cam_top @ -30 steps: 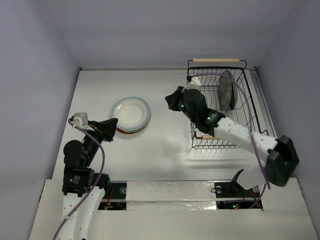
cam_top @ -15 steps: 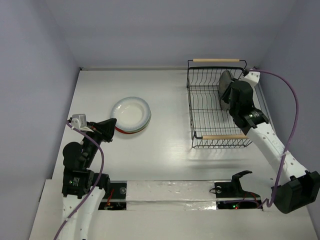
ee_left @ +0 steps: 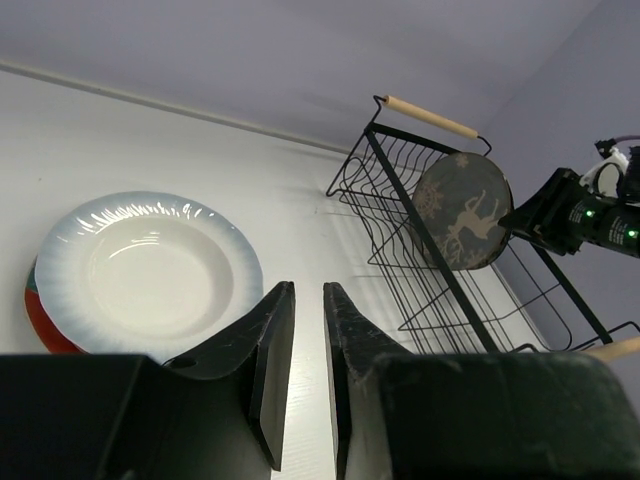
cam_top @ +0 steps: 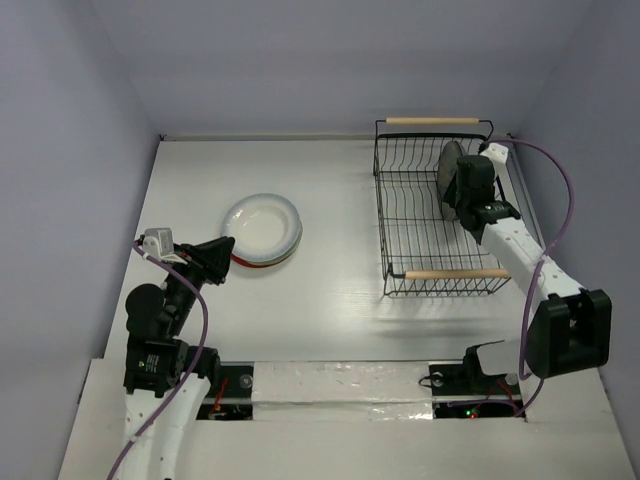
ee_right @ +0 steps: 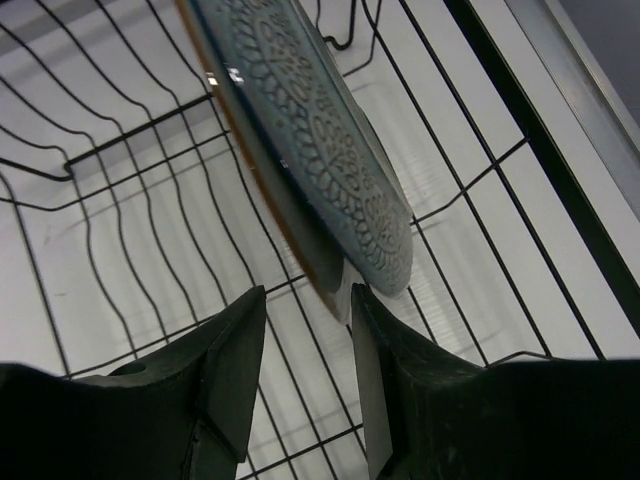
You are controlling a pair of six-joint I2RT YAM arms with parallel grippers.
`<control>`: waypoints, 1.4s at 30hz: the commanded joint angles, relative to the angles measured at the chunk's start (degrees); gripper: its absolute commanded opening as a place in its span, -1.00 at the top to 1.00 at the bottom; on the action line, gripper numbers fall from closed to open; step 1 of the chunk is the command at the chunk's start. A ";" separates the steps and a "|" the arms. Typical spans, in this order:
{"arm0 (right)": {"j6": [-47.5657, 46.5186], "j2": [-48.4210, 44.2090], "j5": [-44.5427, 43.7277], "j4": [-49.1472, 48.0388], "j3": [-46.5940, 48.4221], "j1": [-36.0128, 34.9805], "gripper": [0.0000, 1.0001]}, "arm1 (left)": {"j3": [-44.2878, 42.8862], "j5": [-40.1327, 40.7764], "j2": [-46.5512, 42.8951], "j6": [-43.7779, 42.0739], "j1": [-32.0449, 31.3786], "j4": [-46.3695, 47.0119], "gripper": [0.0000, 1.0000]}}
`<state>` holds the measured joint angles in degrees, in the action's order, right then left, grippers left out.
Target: Unload the plates from the dish rack
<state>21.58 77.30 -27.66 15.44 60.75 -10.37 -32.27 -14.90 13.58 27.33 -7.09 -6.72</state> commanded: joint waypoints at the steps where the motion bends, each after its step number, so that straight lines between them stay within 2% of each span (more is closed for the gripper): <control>1: -1.10 2.06 1.03 -3.31 2.00 1.93 0.11 | -0.78 -0.75 -0.05 -0.26 -0.29 2.41 0.68; 13: -2.77 10.32 -2.92 -3.05 7.54 2.46 0.14 | -0.69 -1.01 0.65 -0.26 -0.82 2.50 0.65; 16: -2.69 11.38 -3.28 -2.26 8.41 2.46 0.23 | -0.77 -1.01 0.57 -0.17 -0.82 2.50 0.64; 18: -2.08 10.08 -2.15 -2.25 7.90 2.46 0.34 | -0.69 -1.01 0.65 -0.26 -0.82 2.50 0.64; 24: -1.55 3.74 -1.17 -3.67 4.29 2.46 0.42 | -0.69 -1.10 0.65 -0.17 -0.82 2.59 0.63; 27: -1.37 2.07 -1.17 -3.49 4.81 2.46 0.43 | -0.77 -1.10 0.74 -0.17 -0.82 2.59 0.62; 31: -1.28 1.01 3.56 -4.02 6.22 2.46 0.40 | -0.69 -0.84 0.74 -0.17 -0.82 2.59 0.62; 34: -1.80 3.99 4.02 -1.48 9.28 2.46 0.29 | -0.69 -0.66 0.57 -0.17 -0.82 2.42 0.62; 42: -2.07 6.63 5.42 -2.87 10.17 2.46 0.26 | -0.69 -0.66 0.57 -0.17 -0.82 2.41 0.62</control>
<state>19.88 83.59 -23.92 14.52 68.12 -8.23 -32.27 -15.00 13.72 27.33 -7.77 -6.70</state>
